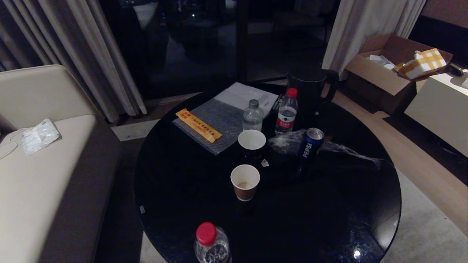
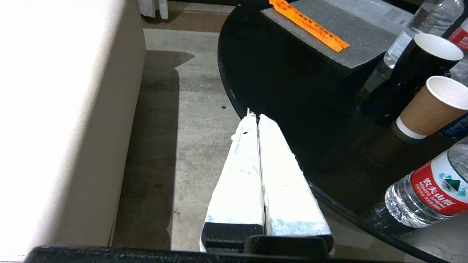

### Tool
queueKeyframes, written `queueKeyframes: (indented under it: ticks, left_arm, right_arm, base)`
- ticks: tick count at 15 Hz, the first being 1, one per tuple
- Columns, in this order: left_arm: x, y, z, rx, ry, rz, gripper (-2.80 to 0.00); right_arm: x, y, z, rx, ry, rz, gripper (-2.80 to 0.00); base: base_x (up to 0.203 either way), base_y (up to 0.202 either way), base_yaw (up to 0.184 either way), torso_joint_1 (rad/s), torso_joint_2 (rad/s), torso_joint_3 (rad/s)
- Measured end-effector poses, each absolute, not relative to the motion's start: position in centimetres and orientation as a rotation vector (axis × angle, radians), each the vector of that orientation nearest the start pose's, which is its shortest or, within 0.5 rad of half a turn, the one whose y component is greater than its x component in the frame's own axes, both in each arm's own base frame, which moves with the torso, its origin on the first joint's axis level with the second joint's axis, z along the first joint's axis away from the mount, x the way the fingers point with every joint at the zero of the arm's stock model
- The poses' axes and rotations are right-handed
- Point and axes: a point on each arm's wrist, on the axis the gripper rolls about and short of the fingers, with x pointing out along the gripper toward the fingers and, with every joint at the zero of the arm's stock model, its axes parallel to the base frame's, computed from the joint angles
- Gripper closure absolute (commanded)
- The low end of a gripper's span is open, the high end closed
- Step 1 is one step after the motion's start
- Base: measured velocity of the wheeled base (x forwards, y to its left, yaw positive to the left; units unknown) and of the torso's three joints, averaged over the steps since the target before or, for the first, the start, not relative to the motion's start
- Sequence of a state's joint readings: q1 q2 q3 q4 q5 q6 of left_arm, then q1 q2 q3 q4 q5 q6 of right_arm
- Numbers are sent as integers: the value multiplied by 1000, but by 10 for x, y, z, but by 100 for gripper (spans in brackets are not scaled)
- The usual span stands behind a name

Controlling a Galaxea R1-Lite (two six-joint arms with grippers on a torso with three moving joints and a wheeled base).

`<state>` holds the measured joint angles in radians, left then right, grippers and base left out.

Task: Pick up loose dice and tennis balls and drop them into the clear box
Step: Put the ball in the box

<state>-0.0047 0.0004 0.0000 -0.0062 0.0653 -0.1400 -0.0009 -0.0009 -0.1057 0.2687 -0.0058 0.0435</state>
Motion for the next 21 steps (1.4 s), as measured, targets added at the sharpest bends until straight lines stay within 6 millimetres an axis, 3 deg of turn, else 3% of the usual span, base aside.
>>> queueKeyframes:
  ticks: [10, 21]
  left_arm:
    - [-23, 2, 76, -132, -7, 60, 0]
    - [-23, 2, 76, -134, -8, 61, 0]
  right_arm:
    - [-33, 0, 77, 42, 162, -10, 0]
    - [-33, 0, 77, 42, 162, -11, 0]
  base:
    - [-9, 0, 0, 1, 0, 3]
    - [-181, 0, -1, 2, 1, 4]
